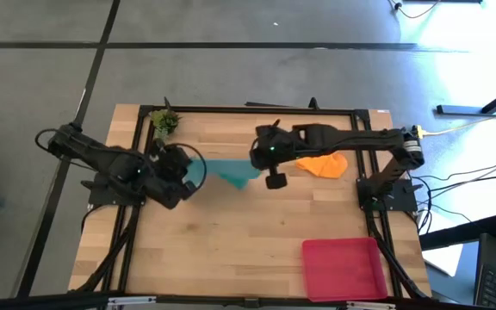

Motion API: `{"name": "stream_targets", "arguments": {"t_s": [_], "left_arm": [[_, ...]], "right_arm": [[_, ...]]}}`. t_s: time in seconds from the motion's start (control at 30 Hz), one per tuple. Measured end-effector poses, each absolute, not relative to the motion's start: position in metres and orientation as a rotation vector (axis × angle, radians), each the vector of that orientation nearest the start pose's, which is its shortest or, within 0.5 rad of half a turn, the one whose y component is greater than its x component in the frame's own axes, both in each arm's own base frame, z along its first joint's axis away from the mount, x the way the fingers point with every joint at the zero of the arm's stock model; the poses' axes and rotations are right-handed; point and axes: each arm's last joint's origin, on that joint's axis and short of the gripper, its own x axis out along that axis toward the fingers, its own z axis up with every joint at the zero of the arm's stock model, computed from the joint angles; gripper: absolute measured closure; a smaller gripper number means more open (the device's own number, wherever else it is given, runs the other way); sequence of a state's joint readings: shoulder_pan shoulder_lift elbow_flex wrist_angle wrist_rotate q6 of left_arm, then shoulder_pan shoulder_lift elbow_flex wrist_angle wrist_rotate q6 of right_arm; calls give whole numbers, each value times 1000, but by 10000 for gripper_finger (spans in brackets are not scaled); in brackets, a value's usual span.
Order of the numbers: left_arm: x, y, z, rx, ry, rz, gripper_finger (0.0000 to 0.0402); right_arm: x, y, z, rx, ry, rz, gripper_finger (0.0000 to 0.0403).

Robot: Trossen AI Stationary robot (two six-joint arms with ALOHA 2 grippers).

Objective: Roll microfiber towels into tight, uniform cylinder then place into a basket
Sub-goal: Fold the blue microfiber cloth

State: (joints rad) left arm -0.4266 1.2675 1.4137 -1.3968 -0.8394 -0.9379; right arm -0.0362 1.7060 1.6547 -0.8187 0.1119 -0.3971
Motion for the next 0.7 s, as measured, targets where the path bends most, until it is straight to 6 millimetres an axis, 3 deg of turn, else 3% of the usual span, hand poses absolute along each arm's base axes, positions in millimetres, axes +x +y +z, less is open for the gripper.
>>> {"name": "stream_targets", "arguments": {"t_s": [0.17,0.4,0.57,0.7], "left_arm": [[199,-43,370,-42,730,845,402],[206,-12,373,61,714,995,401],[214,7,377,135,727,1015,401],[219,17,378,116,744,984,401]], "right_arm": [[352,-29,354,-435,883,-95,400],[346,-64,360,-448,880,-229,400],[345,-92,364,-411,835,-328,400],[344,-100,365,-400,819,-360,400]]}}
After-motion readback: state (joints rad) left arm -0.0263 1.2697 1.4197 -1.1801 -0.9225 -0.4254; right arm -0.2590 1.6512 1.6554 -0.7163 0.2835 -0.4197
